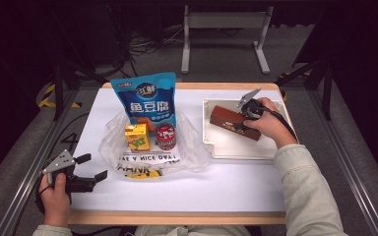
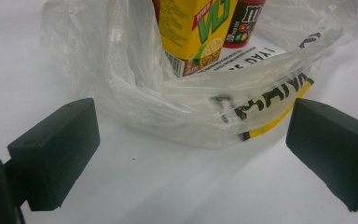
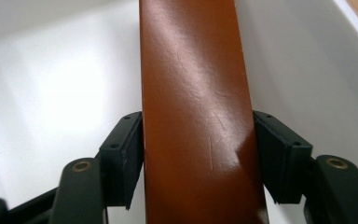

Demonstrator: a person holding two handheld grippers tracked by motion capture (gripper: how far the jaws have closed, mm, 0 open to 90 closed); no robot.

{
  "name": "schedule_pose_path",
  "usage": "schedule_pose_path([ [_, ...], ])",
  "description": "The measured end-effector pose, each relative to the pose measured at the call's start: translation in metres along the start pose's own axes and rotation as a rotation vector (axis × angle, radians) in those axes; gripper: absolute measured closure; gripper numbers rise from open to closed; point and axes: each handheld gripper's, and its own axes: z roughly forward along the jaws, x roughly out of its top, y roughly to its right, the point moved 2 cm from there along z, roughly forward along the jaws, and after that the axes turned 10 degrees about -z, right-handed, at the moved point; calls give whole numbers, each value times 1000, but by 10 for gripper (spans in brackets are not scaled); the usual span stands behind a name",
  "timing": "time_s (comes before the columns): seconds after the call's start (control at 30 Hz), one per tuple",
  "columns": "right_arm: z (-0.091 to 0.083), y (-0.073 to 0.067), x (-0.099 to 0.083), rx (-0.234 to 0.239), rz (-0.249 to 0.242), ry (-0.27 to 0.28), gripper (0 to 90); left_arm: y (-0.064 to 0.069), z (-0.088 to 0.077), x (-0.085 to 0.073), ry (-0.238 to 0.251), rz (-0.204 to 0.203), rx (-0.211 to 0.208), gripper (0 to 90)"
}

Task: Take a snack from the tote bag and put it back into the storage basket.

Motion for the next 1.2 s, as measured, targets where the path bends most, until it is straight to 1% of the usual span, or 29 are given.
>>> schedule_pose_path([
  [0.1, -1, -1, 0, -8, 20, 22, 346, 0, 2, 1, -3, 2, -6, 32],
  [0.23, -9, -2, -1, -29, 41, 62, 336, 0, 4, 2, -1, 3, -8, 33],
  [0.27, -9, -2, -1, -29, 41, 62, 336, 0, 4, 3, -1, 3, -9, 33],
  [0.33, -19, -3, -1, -41, 59, 104, 333, -1, 5, 4, 0, 6, -9, 33],
  [0.37, -19, -3, -1, -41, 59, 104, 333, 0, 6, 4, -1, 3, -12, 33],
  [0.47, -29, -5, -1, -51, 68, 144, 319, 0, 8, 5, -1, 5, -15, 33],
  [0.5, -33, -6, -1, -46, 79, 161, 317, 0, 8, 6, -2, 9, -18, 33],
  [0.57, -38, -8, -1, -52, 77, 181, 322, 0, 9, 6, -6, 11, -17, 32],
  [0.63, -45, -12, -1, -56, 90, 212, 334, 0, 10, 7, -3, 12, -19, 32],
  [0.67, -51, -15, -1, -60, 99, 241, 356, 0, 11, 7, -3, 13, -19, 32],
  [0.73, -55, -19, -1, -60, 111, 261, 387, 1, 12, 8, -6, 14, -19, 32],
  [0.77, -55, -19, -1, -60, 111, 261, 387, 1, 12, 8, -6, 14, -19, 32],
  [0.8, -58, -21, -2, -56, 126, 276, 404, 1, 12, 8, -6, 15, -19, 32],
  [0.83, -60, -24, -3, -54, 142, 289, 447, 1, 12, 8, -5, 14, -20, 31],
  [0.9, -63, -29, -5, -52, 160, 285, 510, 1, 12, 8, -5, 16, -20, 31],
  [0.93, -63, -29, -5, -52, 160, 285, 510, 1, 12, 8, -5, 16, -20, 31],
  [0.97, -66, -34, -6, -50, 175, 287, 594, 1, 12, 8, -6, 16, -20, 31],
  [1.0, -66, -34, -6, -50, 175, 287, 594, 1, 12, 8, -6, 16, -19, 31],
  [1.1, -68, -41, -8, -43, 190, 298, 752, 1, 12, 8, -6, 16, -17, 31],
  [1.17, -68, -46, -9, -37, 198, 307, 817, 1, 11, 8, -6, 16, -17, 31],
  [1.2, -67, -48, -10, -45, 201, 306, 850, 1, 11, 8, -5, 16, -16, 31],
])
